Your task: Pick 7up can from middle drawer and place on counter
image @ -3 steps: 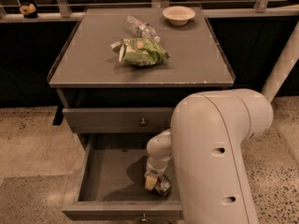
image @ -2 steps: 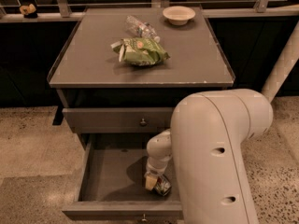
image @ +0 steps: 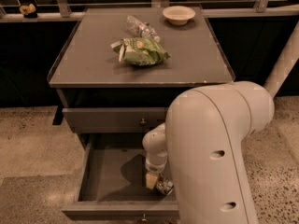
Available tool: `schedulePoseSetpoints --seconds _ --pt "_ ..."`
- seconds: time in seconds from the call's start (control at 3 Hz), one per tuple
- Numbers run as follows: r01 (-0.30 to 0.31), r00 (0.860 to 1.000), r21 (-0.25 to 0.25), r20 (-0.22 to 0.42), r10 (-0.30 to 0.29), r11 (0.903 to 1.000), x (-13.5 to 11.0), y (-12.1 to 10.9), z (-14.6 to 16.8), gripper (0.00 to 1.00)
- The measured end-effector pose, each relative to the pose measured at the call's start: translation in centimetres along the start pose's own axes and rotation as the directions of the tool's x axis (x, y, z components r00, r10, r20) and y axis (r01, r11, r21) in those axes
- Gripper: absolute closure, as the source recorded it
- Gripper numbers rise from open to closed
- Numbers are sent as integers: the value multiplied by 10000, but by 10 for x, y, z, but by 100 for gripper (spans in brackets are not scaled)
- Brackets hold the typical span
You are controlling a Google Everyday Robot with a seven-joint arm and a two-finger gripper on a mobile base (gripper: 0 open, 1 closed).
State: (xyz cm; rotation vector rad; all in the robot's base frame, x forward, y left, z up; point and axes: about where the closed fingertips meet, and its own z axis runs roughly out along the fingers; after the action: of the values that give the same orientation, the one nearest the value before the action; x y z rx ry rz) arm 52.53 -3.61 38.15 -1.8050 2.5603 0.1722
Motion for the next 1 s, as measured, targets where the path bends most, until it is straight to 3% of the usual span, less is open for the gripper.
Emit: schedulePoseSetpoints --seconds 0.33,0.67,1.0 --pt "-2 9997 647 -234 17 9979 0 5 -39 100" --pt "62 9992 1540 -390 -1 9881 0 19 -82 100" --pt "136 9990 2533 -439 -25 9673 8 32 -131 100"
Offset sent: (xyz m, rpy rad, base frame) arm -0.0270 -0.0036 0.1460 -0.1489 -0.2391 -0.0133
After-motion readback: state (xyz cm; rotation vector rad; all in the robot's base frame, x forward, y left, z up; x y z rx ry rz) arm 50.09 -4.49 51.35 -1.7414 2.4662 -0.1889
